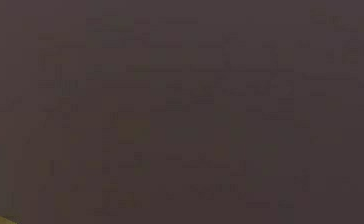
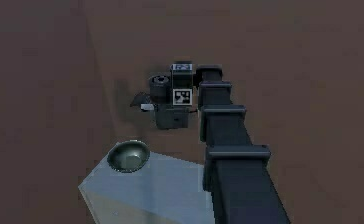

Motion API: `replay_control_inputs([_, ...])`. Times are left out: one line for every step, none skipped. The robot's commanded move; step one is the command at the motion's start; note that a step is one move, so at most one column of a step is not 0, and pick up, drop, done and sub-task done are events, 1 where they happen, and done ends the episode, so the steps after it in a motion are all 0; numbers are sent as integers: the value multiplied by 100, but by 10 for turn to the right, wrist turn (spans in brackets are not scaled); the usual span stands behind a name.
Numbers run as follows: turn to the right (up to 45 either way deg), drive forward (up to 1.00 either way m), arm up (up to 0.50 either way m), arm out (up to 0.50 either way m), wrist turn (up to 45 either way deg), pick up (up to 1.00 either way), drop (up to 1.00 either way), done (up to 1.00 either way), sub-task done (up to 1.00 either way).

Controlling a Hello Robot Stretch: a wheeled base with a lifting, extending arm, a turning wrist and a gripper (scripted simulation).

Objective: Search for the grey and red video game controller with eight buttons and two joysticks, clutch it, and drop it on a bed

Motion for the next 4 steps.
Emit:
replay_control_inputs([0,0,0,0,-450,0,0,0,0])
replay_control_inputs([0,0,0,0,-450,0,0,0,0])
replay_control_inputs([0,0,0,0,-300,0,0,0,0])
replay_control_inputs([0,0,0,-20,0,0,0,0,0])
